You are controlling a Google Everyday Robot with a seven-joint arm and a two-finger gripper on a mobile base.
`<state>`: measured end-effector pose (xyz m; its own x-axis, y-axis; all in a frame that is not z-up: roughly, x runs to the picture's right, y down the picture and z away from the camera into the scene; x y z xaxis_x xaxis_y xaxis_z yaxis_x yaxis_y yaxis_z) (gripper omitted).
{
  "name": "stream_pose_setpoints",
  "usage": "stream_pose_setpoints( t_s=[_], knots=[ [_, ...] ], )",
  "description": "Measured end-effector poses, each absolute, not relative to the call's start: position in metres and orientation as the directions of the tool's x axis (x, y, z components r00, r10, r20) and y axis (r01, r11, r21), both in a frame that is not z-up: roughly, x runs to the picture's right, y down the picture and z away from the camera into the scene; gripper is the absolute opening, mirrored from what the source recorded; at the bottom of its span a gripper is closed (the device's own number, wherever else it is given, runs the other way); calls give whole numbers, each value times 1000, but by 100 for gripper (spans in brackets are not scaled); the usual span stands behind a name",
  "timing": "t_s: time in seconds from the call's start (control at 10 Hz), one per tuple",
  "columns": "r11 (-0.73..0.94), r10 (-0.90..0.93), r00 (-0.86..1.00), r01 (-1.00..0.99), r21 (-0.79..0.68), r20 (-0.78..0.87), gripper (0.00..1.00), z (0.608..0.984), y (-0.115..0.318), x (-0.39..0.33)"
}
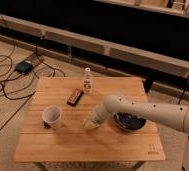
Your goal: Wipe the white sponge on the table
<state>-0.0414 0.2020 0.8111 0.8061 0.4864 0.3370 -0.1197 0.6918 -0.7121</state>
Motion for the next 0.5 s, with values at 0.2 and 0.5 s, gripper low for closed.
stream_pose_setpoints(
  t_s=[0.2,0.5],
  knots=[
    [709,465,805,-90,-699,368,0,807,185,-49],
    [762,382,820,-19,-647,426,0,808,134,-60]
  ],
)
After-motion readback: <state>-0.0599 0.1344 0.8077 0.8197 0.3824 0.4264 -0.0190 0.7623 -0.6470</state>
